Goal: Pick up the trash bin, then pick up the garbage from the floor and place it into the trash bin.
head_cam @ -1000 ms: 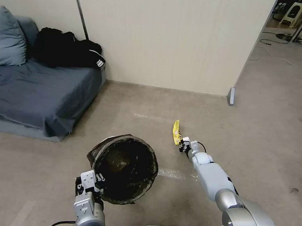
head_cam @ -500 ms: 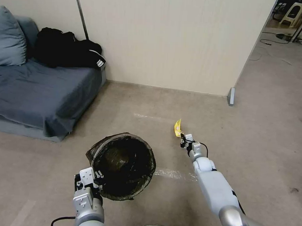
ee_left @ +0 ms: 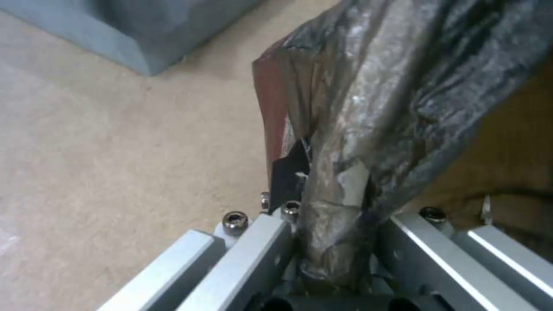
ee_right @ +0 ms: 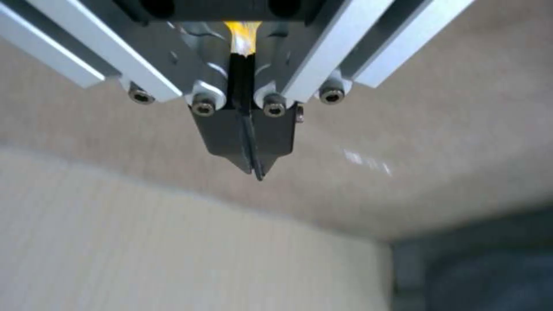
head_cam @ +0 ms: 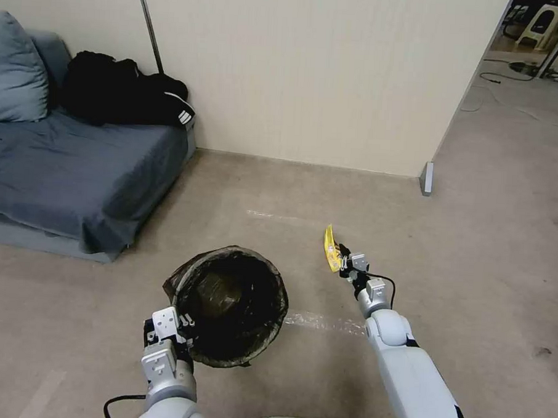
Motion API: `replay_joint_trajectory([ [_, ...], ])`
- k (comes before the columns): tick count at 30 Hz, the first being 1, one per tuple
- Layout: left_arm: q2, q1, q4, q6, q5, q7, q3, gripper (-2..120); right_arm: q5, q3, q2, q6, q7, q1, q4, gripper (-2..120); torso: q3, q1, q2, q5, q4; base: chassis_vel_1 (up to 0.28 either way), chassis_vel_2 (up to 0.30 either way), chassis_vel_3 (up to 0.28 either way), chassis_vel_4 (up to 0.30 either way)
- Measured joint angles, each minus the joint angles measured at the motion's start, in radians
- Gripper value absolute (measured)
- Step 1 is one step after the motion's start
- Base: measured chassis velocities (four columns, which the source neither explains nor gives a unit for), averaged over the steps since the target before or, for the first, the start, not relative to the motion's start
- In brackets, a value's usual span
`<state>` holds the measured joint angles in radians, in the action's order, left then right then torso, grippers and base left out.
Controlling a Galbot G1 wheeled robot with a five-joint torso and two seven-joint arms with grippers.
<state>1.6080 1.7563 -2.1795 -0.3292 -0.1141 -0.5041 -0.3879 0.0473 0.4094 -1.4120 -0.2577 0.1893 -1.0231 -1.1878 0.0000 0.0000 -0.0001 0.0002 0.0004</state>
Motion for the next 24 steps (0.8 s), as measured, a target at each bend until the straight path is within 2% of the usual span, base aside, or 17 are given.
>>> replay_joint_trajectory([
  [1, 0.000, -0.006, 0.010, 0.000, 0.000, 0.000, 0.003, 0, 0.001, 0.001, 0.004, -0.006, 0.008, -0.034, -0.064, 0, 0.000, 0.000, 0.000, -0.0013, -0.0009, 0.000, 0.000, 0.000, 0.000],
  [2, 0.000, -0.011, 0.013, 0.000, 0.000, 0.002, 0.007, 0, 0.001, 0.001, 0.006, -0.012, 0.014, -0.063, -0.118, 0, 0.000, 0.000, 0.000, -0.0006, -0.0008, 0.000, 0.000, 0.000, 0.000],
  [6, 0.000, -0.015, 0.016, 0.000, 0.000, 0.001, 0.005, 0, -0.002, 0.001, 0.006, -0.022, 0.026, -0.133, -0.215, 0, 0.000, 0.000, 0.000, -0.0002, -0.0003, 0.000, 0.000, 0.000, 0.000],
  [8, 0.000, -0.016, 0.016, 0.000, 0.000, 0.000, 0.005, 0, -0.007, 0.000, 0.003, -0.022, 0.018, -0.134, -0.214, 0, 0.000, 0.000, 0.000, -0.0002, -0.0004, 0.000, 0.000, 0.000, 0.000],
  [10, 0.000, -0.016, 0.016, 0.000, 0.000, 0.000, 0.006, 0, -0.014, -0.003, -0.003, -0.019, -0.001, -0.116, -0.193, 0, 0.000, 0.000, 0.000, -0.0001, -0.0006, 0.000, 0.000, 0.000, 0.000],
  [13, 0.000, -0.012, 0.016, 0.000, 0.006, 0.001, 0.011, 0, -0.037, -0.006, -0.014, 0.012, -0.036, -0.031, -0.071, 2, 0.000, 0.000, 0.000, -0.0001, -0.0002, 0.000, 0.000, 0.000, 0.000],
  [14, 0.000, -0.012, 0.016, 0.000, 0.006, 0.001, 0.011, 0, -0.037, -0.006, -0.014, 0.012, -0.036, -0.031, -0.071, 2, 0.000, 0.000, 0.000, -0.0001, -0.0002, 0.000, 0.000, 0.000, 0.000],
  [16, 0.000, -0.006, 0.015, 0.002, 0.009, 0.001, 0.011, 0, -0.048, -0.011, -0.019, 0.023, -0.046, 0.028, 0.028, 11, 0.000, 0.000, 0.000, -0.0003, -0.0003, 0.000, 0.000, 0.000, 0.000],
  [18, 0.000, -0.003, 0.014, 0.002, 0.010, 0.002, 0.011, 0, -0.051, -0.013, -0.021, 0.025, -0.048, 0.046, 0.059, 15, 0.000, 0.000, 0.000, 0.0000, -0.0004, 0.000, 0.000, 0.000, 0.000],
  [21, 0.000, 0.000, 0.014, 0.004, 0.013, 0.002, 0.011, 0, -0.061, -0.024, -0.031, 0.052, -0.056, 0.145, 0.195, 30, 0.000, 0.000, 0.000, 0.0000, -0.0005, 0.000, 0.000, 0.000, 0.000],
  [22, 0.000, 0.000, 0.014, 0.004, 0.013, 0.002, 0.011, 0, -0.061, -0.024, -0.031, 0.052, -0.056, 0.145, 0.195, 30, 0.000, 0.000, 0.000, 0.0000, -0.0005, 0.000, 0.000, 0.000, 0.000],
  [24, 0.000, -0.003, 0.017, 0.004, 0.016, 0.003, 0.011, 0, -0.061, -0.033, -0.036, 0.082, -0.057, 0.201, 0.238, 38, 0.000, 0.000, 0.000, -0.0001, -0.0005, 0.000, 0.000, 0.000, 0.000],
])
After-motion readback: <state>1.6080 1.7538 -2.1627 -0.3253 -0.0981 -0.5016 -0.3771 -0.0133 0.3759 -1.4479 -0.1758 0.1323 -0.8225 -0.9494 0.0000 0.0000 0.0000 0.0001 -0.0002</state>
